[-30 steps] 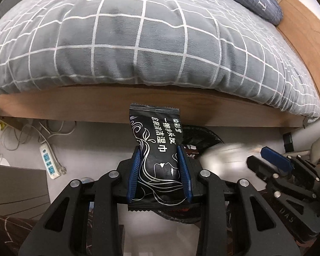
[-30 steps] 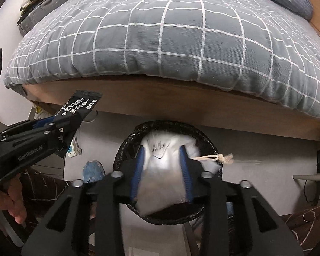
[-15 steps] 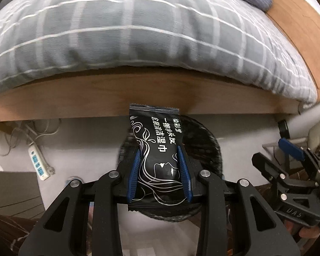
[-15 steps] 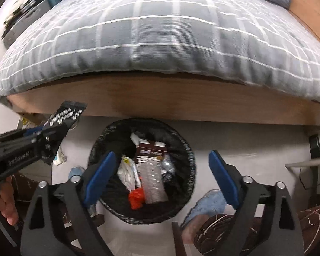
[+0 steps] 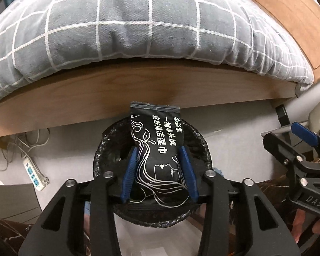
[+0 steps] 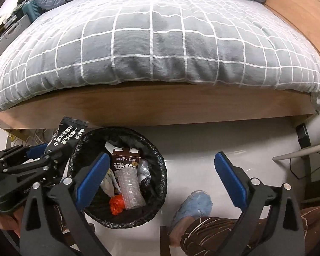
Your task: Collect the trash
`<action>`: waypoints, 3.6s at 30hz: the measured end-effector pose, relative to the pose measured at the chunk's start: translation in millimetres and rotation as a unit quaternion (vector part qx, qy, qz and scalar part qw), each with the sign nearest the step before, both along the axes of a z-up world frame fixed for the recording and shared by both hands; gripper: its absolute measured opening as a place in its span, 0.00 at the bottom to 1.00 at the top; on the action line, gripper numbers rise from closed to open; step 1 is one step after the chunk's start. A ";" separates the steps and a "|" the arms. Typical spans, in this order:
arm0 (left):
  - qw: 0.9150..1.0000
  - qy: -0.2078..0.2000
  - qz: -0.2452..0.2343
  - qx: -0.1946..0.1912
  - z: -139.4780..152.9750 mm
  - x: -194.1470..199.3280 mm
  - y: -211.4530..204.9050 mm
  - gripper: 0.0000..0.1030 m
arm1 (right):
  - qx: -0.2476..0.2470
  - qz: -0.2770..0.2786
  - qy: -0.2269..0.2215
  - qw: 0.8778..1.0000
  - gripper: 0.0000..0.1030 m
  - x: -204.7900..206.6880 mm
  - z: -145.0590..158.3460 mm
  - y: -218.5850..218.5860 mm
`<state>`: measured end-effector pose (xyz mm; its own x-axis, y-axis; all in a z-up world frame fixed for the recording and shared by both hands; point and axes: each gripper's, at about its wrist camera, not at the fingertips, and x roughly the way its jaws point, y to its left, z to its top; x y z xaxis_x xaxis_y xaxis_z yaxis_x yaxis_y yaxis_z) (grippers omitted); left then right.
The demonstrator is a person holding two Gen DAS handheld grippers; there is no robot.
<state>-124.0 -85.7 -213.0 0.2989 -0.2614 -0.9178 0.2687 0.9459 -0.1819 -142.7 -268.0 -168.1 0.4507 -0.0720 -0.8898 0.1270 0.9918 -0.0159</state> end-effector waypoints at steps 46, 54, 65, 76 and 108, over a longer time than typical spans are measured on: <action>0.972 -0.217 0.086 -0.002 241.8 -83.7 68.4 0.94 | -0.026 0.032 -0.201 0.979 0.93 -76.8 221.3 44.6; 0.972 -0.216 0.092 0.006 238.1 -85.8 72.1 0.94 | -0.027 0.030 -0.197 0.980 0.93 -75.4 219.9 46.3; 0.973 -0.212 0.089 0.010 235.5 -82.2 71.7 0.94 | -0.025 0.027 -0.190 0.981 0.93 -72.1 213.9 44.8; 0.976 -0.199 0.091 0.004 232.5 -77.8 74.1 0.94 | -0.018 0.027 -0.186 0.982 0.93 -70.2 210.5 43.0; 0.973 -0.209 0.090 0.035 231.4 -74.7 68.6 0.94 | -0.014 0.034 -0.179 0.983 0.93 -61.7 206.7 42.9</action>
